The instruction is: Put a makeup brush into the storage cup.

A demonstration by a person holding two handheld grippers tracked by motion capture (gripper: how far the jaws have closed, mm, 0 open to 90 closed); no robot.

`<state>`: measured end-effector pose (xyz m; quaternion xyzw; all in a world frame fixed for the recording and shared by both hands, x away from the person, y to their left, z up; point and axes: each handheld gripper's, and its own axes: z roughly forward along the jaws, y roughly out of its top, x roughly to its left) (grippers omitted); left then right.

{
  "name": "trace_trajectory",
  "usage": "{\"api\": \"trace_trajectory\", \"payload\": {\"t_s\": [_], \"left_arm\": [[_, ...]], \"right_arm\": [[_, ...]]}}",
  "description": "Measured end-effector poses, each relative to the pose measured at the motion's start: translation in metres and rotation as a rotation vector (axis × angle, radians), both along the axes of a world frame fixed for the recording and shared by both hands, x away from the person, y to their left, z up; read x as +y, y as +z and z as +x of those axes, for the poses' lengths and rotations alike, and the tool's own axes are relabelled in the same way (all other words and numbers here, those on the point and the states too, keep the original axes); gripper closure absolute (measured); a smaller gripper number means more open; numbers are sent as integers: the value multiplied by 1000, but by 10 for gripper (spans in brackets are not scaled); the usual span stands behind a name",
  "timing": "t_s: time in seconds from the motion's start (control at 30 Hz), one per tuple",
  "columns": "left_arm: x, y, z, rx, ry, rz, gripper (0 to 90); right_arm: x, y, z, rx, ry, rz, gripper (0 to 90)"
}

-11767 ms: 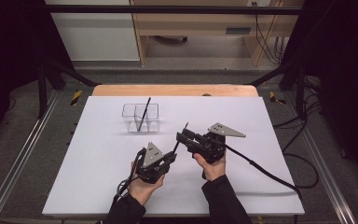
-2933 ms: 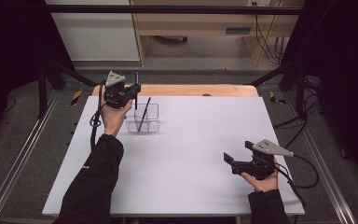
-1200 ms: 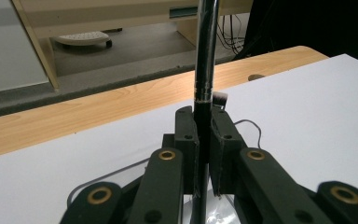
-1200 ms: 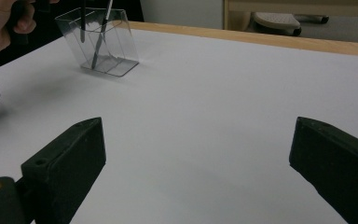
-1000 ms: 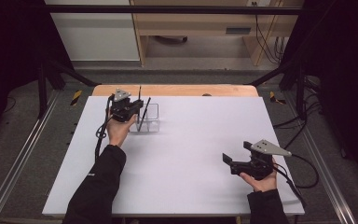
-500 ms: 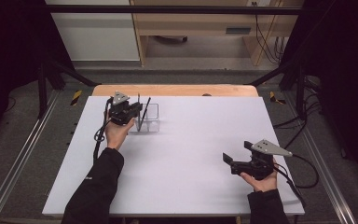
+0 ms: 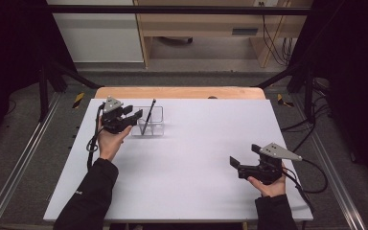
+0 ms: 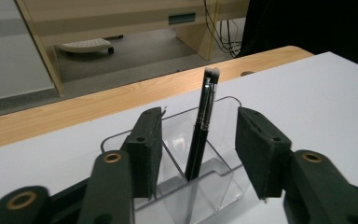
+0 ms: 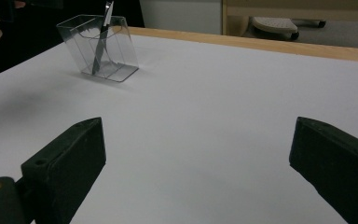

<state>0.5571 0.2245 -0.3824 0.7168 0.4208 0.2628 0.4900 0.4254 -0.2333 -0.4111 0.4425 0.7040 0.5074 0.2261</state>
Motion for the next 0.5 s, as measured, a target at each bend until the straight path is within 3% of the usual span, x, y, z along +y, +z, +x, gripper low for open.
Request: {"api": "trace_trajectory", "payload": {"t_s": [0.5], "left_arm": [[13,5,-50,-41,-65,-24,253]], "right_arm": [[-2,2,0,-10,-2,-6,41]]}}
